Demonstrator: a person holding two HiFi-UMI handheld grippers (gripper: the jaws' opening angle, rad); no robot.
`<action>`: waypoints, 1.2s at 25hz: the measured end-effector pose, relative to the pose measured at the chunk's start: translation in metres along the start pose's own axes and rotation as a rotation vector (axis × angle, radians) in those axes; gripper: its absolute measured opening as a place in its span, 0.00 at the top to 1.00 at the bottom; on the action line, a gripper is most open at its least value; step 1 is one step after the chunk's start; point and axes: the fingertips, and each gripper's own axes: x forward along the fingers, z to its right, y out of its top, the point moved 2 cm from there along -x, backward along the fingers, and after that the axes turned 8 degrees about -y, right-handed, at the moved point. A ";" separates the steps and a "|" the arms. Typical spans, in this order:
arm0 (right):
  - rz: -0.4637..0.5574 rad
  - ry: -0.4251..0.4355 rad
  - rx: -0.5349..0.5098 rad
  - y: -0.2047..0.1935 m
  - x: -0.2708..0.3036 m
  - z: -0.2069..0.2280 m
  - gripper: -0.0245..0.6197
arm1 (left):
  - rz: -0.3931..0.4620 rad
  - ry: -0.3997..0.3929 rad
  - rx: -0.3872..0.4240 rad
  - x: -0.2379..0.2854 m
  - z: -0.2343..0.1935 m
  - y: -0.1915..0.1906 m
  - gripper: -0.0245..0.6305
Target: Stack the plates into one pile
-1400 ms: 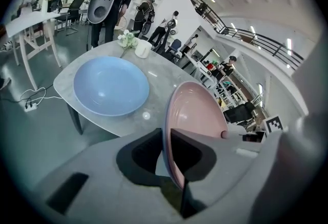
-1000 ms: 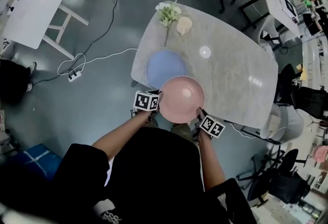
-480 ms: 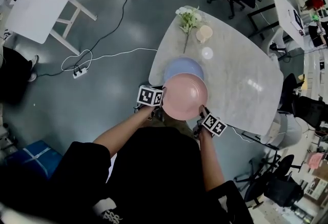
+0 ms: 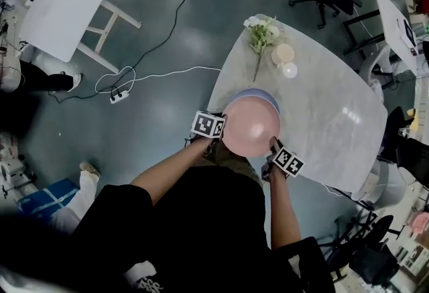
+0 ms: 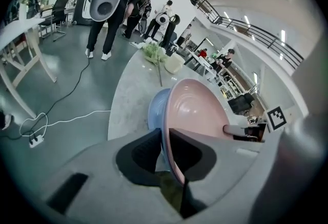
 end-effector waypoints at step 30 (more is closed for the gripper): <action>-0.047 -0.046 -0.020 0.029 0.067 0.031 0.82 | -0.145 0.053 0.007 0.050 -0.017 0.006 0.62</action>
